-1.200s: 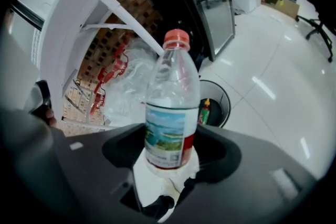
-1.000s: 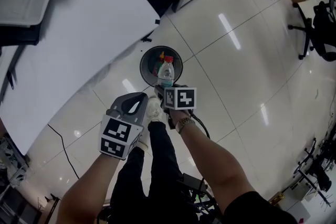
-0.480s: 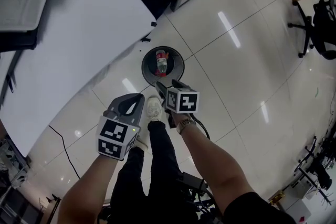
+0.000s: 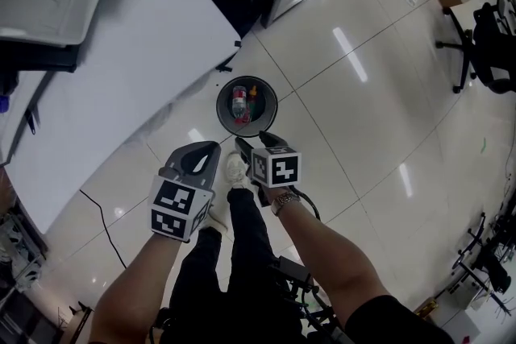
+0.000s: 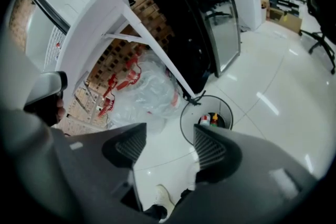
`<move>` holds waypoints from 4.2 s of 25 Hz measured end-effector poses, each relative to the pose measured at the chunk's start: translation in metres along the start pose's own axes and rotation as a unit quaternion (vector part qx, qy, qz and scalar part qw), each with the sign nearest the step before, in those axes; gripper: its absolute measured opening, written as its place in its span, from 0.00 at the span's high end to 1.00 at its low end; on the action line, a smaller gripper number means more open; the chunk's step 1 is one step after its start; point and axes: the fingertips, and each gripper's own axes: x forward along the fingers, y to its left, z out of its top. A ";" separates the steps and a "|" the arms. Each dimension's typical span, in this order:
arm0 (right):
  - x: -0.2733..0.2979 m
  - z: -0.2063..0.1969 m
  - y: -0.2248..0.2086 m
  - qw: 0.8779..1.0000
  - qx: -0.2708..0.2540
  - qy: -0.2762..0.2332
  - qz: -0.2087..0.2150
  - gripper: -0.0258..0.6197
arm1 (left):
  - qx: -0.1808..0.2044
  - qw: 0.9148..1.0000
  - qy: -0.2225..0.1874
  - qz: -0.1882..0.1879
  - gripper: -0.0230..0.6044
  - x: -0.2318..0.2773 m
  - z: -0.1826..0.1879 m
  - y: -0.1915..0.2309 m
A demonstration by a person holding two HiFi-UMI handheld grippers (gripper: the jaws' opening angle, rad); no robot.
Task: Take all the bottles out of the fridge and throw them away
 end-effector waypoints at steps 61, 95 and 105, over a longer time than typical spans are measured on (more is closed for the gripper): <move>-0.038 0.201 0.631 0.857 -0.471 -0.175 0.115 0.54 | -0.064 0.925 -0.275 0.256 0.96 -0.477 0.033 0.260; -0.002 0.241 0.675 0.863 -0.465 -0.197 0.005 0.58 | -0.083 0.933 -0.264 0.229 0.96 -0.488 -0.004 0.302; -0.054 0.212 0.640 0.858 -0.470 -0.200 0.046 0.58 | -0.069 0.936 -0.265 0.222 0.96 -0.465 0.021 0.273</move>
